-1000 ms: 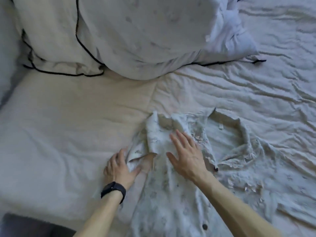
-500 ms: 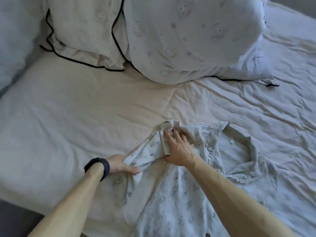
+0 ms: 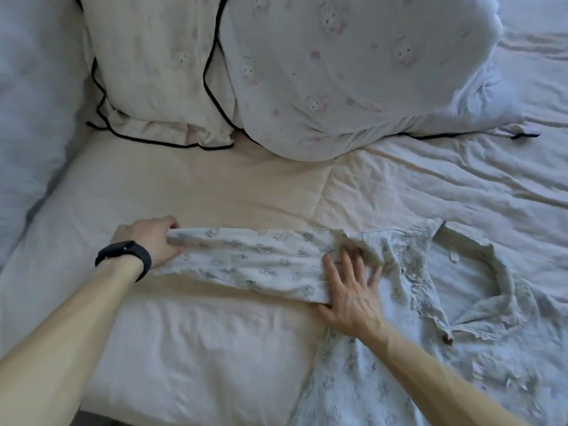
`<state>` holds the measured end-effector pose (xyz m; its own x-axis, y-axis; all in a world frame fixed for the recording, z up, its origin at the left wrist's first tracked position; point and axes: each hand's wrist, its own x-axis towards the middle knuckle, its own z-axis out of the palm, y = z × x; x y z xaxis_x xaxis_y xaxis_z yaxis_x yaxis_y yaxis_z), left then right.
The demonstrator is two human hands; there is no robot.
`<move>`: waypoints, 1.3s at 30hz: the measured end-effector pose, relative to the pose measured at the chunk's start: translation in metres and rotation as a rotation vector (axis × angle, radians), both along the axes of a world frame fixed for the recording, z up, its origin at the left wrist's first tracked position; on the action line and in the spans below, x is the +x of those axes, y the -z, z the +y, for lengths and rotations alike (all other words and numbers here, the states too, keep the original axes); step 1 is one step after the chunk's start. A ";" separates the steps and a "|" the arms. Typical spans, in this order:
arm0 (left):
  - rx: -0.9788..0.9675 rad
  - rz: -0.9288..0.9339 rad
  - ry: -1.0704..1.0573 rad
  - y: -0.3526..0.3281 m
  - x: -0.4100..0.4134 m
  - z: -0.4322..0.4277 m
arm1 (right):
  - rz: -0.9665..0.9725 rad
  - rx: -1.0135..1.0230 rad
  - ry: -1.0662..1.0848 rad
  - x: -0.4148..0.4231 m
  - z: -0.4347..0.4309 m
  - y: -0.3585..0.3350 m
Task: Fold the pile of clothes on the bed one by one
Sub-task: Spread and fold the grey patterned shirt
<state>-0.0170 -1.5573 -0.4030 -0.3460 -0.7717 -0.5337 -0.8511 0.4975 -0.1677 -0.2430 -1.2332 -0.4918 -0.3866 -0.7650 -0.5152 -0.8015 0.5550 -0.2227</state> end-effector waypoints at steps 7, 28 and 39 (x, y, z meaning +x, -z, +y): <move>-0.029 0.183 -0.556 0.048 0.009 0.030 | -0.078 -0.225 -0.154 0.018 -0.065 -0.015; 0.058 1.031 -1.320 0.083 0.054 -0.007 | -0.326 -0.192 0.188 0.057 -0.236 -0.003; -0.120 0.693 0.001 0.094 -0.027 0.098 | 0.098 -0.452 0.444 0.065 -0.076 0.001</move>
<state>-0.0438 -1.4594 -0.4966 -0.5764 -0.8109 -0.1012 -0.7812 0.5104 0.3596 -0.1784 -1.3091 -0.4930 -0.7455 -0.6546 -0.1256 -0.5454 0.7074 -0.4495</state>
